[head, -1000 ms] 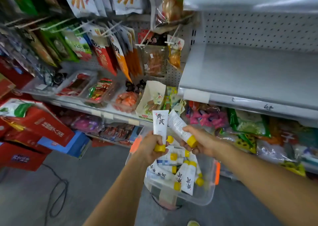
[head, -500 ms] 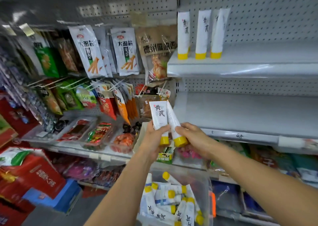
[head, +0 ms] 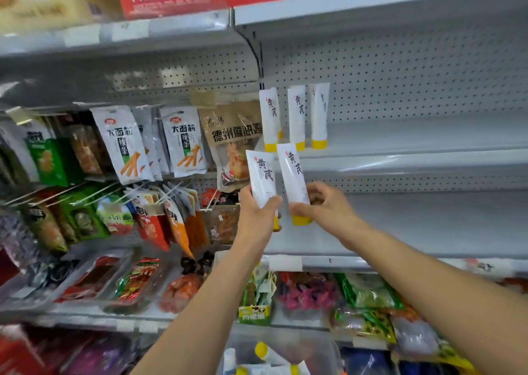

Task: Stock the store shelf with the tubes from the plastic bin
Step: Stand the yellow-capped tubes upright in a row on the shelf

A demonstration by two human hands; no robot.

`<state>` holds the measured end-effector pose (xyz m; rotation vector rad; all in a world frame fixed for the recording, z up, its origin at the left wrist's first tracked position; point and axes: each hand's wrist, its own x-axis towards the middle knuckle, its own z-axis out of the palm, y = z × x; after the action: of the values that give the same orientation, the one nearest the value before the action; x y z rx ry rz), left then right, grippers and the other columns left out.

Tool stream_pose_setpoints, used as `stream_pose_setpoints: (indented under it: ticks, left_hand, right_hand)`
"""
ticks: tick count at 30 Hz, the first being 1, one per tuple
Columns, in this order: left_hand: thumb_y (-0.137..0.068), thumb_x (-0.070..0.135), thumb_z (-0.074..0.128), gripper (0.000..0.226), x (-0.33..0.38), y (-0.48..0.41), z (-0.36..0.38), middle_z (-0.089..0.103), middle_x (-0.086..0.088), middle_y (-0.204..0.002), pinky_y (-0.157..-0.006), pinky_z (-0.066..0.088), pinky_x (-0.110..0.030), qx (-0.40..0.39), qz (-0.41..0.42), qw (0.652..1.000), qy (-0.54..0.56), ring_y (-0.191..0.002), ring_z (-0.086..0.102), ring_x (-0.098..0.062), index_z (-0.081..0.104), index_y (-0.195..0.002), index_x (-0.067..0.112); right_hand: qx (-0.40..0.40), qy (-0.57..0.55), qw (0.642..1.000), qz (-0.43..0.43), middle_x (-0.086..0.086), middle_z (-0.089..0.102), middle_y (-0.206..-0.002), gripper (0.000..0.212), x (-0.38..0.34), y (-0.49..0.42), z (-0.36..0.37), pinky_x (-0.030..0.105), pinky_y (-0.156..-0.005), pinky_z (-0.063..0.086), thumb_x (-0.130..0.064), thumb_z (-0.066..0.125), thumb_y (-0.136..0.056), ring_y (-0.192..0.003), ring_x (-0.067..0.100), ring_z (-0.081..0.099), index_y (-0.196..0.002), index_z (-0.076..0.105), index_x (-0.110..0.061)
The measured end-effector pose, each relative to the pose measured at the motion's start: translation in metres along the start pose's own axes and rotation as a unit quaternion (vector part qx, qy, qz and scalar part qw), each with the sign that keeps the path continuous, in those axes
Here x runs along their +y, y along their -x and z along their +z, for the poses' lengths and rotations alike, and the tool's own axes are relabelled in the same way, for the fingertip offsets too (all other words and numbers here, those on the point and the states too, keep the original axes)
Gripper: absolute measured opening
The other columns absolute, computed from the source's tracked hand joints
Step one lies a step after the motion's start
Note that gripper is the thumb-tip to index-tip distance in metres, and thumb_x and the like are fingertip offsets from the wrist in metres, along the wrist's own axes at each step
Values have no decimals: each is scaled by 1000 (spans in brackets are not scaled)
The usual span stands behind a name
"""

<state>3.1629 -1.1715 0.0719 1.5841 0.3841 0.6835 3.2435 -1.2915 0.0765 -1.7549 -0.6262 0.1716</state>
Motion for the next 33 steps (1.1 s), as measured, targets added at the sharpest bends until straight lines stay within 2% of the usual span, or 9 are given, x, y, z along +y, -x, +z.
stream_pose_setpoints:
  ticks: [2, 5, 8, 12, 15, 18, 24, 28, 33]
  left_hand:
    - [-96, 14, 47, 32, 10, -8, 13, 54, -1, -117, -54, 46, -21, 5, 9, 1000, -3, -86, 52, -10, 37, -125, 19]
    - [-96, 13, 42, 44, 24, -22, 32, 46, 4, -126, -66, 39, -16, -17, 48, 999, -11, -102, 47, -13, 30, -139, 16]
    - [-91, 9, 52, 53, 35, -42, 49, 50, 0, -132, -82, 50, -26, -23, 79, 997, -11, -109, 53, -16, 31, -140, 16]
    - [-88, 11, 64, 53, 47, -63, 67, 55, 3, -117, -66, 47, -13, -34, 98, 994, -17, -94, 55, -4, 37, -134, 15]
    - [-85, 14, 70, 56, 52, -76, 78, 53, 9, -111, -61, 45, -11, -28, 111, 993, -23, -96, 55, -4, 39, -131, 19]
    - [-82, 14, 73, 56, 55, -87, 89, 54, 6, -113, -63, 47, -11, -11, 120, 992, -28, -97, 56, -5, 42, -129, 18]
    - [-81, 13, 74, 51, 56, -104, 108, 57, 3, -116, -71, 50, -17, -5, 111, 994, -16, -102, 59, -12, 42, -120, 24]
    - [-81, 13, 75, 51, 52, -110, 116, 59, 3, -115, -76, 53, -23, 3, 105, 994, -5, -101, 61, -13, 45, -121, 21]
    - [-79, 11, 76, 54, 47, -118, 123, 61, 5, -115, -86, 55, -34, 14, 106, 994, 5, -104, 63, -17, 46, -123, 21]
  right_hand:
    - [34, -6, 999, -29, 3, 68, -92, 39, -10, -11, -18, 23, -67, 51, -17, 81, -72, -77, 13, 62, -107, 62, -14]
    - [84, -4, 995, -51, 7, 68, -95, 42, -25, -33, -47, 30, -72, 54, -16, 81, -72, -79, 17, 63, -109, 61, -15]
    - [111, 21, 991, -66, 6, 68, -97, 45, -40, -58, -73, 23, -66, 51, -17, 81, -73, -79, 17, 64, -112, 59, -13]
    - [114, 44, 991, -60, 2, 64, -97, 43, -51, -92, -101, 16, -61, 44, -12, 78, -76, -75, 7, 60, -113, 56, -14]
    - [112, 71, 990, -40, 3, 62, -101, 45, -45, -119, -117, 26, -75, 49, -9, 77, -75, -85, 16, 61, -114, 54, -12]
    - [98, 107, 989, -18, 3, 60, -102, 44, -30, -145, -128, 34, -87, 50, -10, 78, -75, -94, 21, 60, -112, 54, -11]
    - [82, 144, 986, 0, 9, 64, -105, 41, -11, -186, -136, 34, -83, 50, -11, 79, -73, -93, 23, 60, -106, 55, -8]
    - [69, 172, 983, -5, 4, 59, -99, 42, -8, -206, -138, 29, -72, 42, -16, 78, -74, -87, 20, 55, -107, 54, -8]
    - [69, 222, 973, -11, 3, 54, -98, 44, -7, -227, -137, 26, -72, 38, -18, 76, -76, -88, 19, 51, -112, 53, -5]
